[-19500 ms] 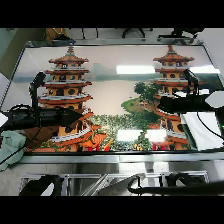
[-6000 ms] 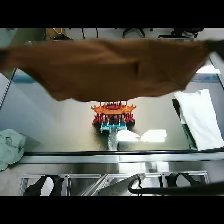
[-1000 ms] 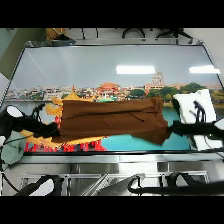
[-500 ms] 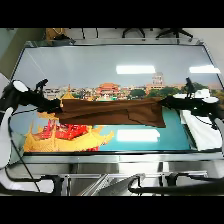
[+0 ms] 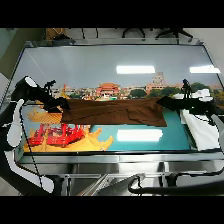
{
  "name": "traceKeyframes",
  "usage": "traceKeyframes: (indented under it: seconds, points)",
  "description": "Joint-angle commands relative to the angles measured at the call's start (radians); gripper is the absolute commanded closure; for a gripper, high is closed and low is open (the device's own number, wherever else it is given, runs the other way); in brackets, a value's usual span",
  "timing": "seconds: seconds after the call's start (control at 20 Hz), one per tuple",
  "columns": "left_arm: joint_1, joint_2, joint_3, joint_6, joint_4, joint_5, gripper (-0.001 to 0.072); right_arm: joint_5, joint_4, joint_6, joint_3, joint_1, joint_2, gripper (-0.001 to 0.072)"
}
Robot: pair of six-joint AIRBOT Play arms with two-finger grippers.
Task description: Fold the shirts.
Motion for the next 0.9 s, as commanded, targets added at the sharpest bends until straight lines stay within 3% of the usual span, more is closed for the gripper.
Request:
traceKeyframes:
  seconds: [0.0,0.05,0.4,0.6,0.65,0.7,0.8,0.85]
  points:
    - [0.0,0.023,0.058,0.002,-0.001,-0.04,0.0002,0.039,-0.139,0.064,0.008,-0.031,0.031,0.0051]
    - [0.0,0.034,0.068,0.002,-0.002,-0.046,0.0002,0.051,-0.159,0.079,0.008,-0.027,0.023,0.0005]
    - [0.0,0.095,0.07,0.0,-0.004,-0.058,0.0002,0.135,-0.109,0.078,0.007,-0.018,-0.066,0.0005]
    - [0.0,0.095,0.07,0.001,-0.13,-0.055,0.0003,0.151,-0.075,0.079,0.007,0.025,-0.103,0.0009]
    - [-0.003,0.095,0.07,0.003,-0.169,-0.046,0.0003,0.15,-0.074,0.079,0.007,0.047,-0.111,0.0061]
    - [-0.009,0.095,0.07,0.003,-0.192,-0.039,0.0003,0.15,-0.075,0.078,0.007,0.068,-0.114,0.0289]
    - [-0.033,0.095,0.07,0.004,-0.193,-0.031,0.0003,0.138,-0.074,0.079,0.009,0.097,-0.114,0.0525]
    - [-0.05,0.095,0.07,0.004,-0.193,-0.029,0.0055,0.141,-0.075,0.079,0.015,0.1,-0.114,0.0688]
